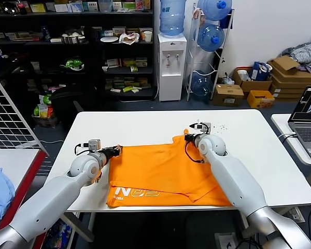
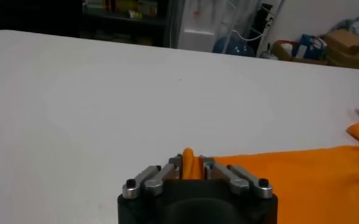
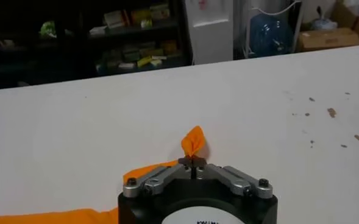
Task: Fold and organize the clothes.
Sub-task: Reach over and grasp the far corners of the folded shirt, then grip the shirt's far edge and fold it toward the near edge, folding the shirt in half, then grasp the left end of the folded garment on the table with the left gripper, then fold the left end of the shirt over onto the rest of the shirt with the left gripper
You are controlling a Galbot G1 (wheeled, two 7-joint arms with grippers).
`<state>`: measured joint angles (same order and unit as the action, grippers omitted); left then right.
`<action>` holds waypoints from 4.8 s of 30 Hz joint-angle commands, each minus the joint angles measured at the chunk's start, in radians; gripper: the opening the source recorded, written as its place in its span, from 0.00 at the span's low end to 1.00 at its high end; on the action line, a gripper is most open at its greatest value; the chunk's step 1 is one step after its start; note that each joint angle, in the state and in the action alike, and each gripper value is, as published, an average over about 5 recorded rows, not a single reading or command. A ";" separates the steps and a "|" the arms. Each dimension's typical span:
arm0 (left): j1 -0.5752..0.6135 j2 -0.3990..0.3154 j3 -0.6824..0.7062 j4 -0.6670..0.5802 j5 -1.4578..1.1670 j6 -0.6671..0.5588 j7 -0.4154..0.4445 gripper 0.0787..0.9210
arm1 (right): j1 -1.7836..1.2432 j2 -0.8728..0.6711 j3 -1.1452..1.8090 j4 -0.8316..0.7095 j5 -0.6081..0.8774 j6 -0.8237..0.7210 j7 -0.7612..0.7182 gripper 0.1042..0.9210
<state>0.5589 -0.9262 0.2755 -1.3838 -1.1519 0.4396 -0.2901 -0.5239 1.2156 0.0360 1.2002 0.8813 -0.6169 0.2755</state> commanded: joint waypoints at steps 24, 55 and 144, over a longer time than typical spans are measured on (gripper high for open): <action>0.252 0.166 -0.162 -0.447 -0.026 -0.018 -0.090 0.02 | -0.391 -0.280 0.184 0.572 0.188 -0.021 0.138 0.02; 0.614 0.264 -0.326 -0.660 0.032 -0.039 -0.105 0.12 | -0.852 -0.412 0.404 0.979 0.235 -0.074 0.208 0.17; 0.748 0.678 -0.667 -0.443 -0.128 -0.068 -0.152 0.04 | -0.758 -0.312 0.345 0.865 0.020 0.018 0.031 1.00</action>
<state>1.2838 -0.4027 -0.3074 -1.9358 -1.2515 0.3739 -0.4354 -1.3009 0.8938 0.3973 2.0974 0.9504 -0.6147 0.3607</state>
